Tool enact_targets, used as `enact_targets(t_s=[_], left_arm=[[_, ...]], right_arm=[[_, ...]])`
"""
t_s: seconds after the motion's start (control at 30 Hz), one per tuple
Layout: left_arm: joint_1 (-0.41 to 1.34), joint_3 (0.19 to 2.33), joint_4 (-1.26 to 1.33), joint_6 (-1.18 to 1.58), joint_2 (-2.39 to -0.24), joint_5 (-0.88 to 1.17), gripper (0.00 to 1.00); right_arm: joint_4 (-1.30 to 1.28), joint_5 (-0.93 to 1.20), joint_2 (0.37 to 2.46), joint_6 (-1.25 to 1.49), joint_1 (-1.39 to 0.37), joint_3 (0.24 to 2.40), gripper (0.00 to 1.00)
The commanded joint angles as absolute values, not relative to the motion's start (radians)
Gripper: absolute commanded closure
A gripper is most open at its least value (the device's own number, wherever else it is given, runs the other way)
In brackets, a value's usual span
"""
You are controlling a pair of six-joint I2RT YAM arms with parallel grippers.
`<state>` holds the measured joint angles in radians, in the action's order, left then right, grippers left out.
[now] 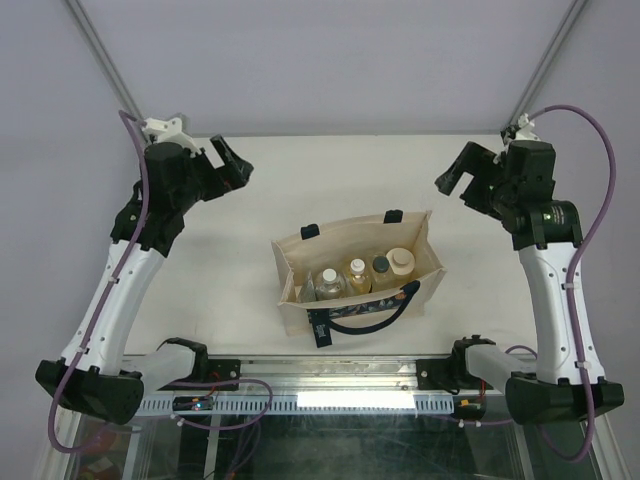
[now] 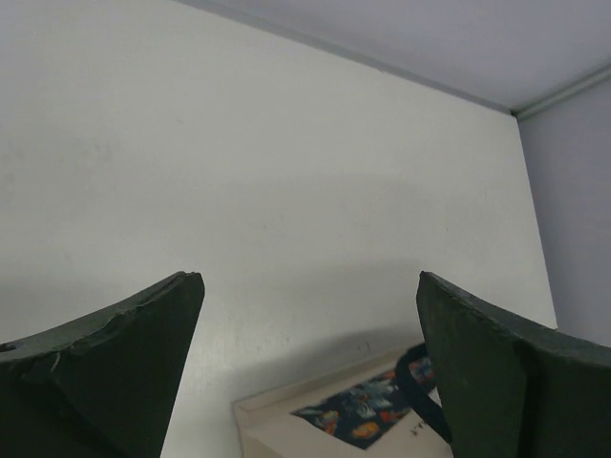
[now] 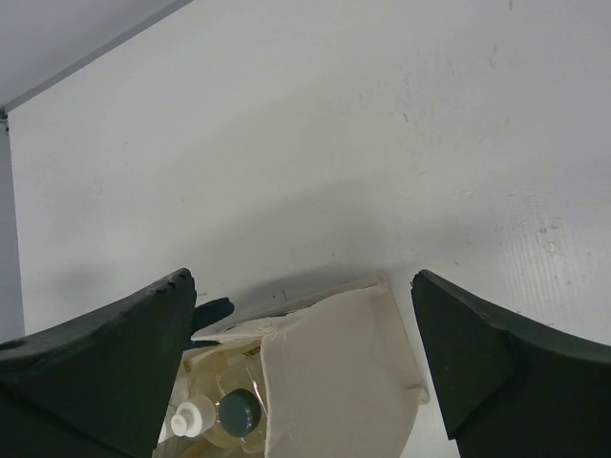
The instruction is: Take the personal care products out of the canvas bag
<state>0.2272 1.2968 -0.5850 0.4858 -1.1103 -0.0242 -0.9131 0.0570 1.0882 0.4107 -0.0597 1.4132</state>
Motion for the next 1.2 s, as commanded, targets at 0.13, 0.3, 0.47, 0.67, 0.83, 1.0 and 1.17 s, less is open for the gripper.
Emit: enact_targets(t_s=[0.13, 0.3, 0.47, 0.67, 0.83, 1.0, 1.17], left_arm=[[0.428, 1.185, -0.561, 0.591, -1.038, 0.116, 0.01], [0.517, 1.112, -0.653, 0.571, -0.951, 0.12, 0.01], [0.53, 1.131, -0.729, 0.537, -0.896, 0.222, 0.01], [0.532, 1.112, -0.757, 0.588, -0.864, 0.407, 0.01], [0.549, 1.079, -0.808, 0.632, -0.885, 0.407, 0.04], [0.583, 1.012, -0.823, 0.662, -0.888, 0.397, 0.17], [0.584, 0.96, -0.828, 0.688, -0.853, 0.406, 0.3]], right_arm=[[-0.857, 0.257, 1.177, 0.432, -0.105, 1.5, 0.0], [-0.922, 0.291, 1.297, 0.465, -0.204, 1.641, 0.01], [-1.035, 0.23, 1.399, 0.48, -0.39, 1.819, 0.03], [-1.154, 0.111, 1.452, 0.506, -0.594, 1.92, 0.07], [-1.239, 0.011, 1.475, 0.544, -0.743, 1.967, 0.11], [-1.274, -0.074, 1.478, 0.632, -0.907, 1.954, 0.22], [-1.213, -0.124, 1.481, 0.743, -1.047, 1.843, 0.32]])
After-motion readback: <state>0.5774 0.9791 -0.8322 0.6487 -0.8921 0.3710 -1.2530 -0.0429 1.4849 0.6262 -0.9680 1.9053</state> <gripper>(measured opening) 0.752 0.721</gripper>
